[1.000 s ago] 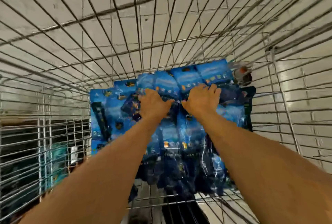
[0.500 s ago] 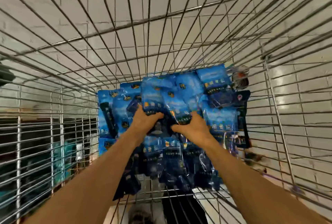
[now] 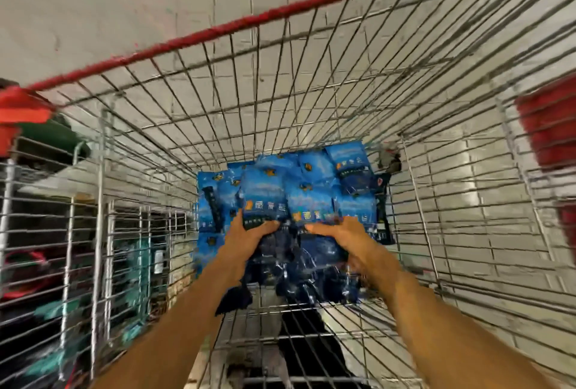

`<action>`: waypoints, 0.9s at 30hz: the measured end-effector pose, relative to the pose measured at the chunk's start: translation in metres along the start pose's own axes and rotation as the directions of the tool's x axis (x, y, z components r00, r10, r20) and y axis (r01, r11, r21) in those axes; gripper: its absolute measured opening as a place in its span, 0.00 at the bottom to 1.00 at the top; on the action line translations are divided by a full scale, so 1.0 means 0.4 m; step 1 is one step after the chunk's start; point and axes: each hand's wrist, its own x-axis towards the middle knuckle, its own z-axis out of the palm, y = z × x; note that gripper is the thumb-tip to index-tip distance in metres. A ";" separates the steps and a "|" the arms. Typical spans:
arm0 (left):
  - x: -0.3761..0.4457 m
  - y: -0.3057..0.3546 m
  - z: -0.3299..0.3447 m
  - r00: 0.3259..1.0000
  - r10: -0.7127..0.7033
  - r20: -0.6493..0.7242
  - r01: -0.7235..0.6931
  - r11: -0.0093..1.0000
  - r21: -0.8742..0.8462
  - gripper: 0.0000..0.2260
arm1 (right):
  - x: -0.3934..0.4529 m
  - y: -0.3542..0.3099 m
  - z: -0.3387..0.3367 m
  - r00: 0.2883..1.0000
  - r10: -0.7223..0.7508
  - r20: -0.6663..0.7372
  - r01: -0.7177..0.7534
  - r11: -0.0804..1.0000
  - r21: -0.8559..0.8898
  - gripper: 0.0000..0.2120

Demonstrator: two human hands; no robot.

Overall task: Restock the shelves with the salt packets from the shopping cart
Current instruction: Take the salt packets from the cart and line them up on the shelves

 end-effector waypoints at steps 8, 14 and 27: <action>-0.290 0.151 -0.126 0.994 0.096 -0.051 -0.102 0.985 -0.138 0.50 | -0.283 -0.155 0.024 0.981 -0.172 -0.085 0.171 0.985 -0.021 0.46; -0.499 0.235 -0.187 0.965 0.249 -0.077 -0.259 0.950 -0.176 0.32 | -0.528 -0.206 0.071 0.888 -0.453 -0.072 0.455 0.890 0.008 0.26; -0.976 0.354 -0.380 0.704 0.683 -0.198 -0.710 0.665 -0.230 0.27 | -0.981 -0.285 0.280 0.553 -0.830 0.075 0.822 0.558 0.112 0.25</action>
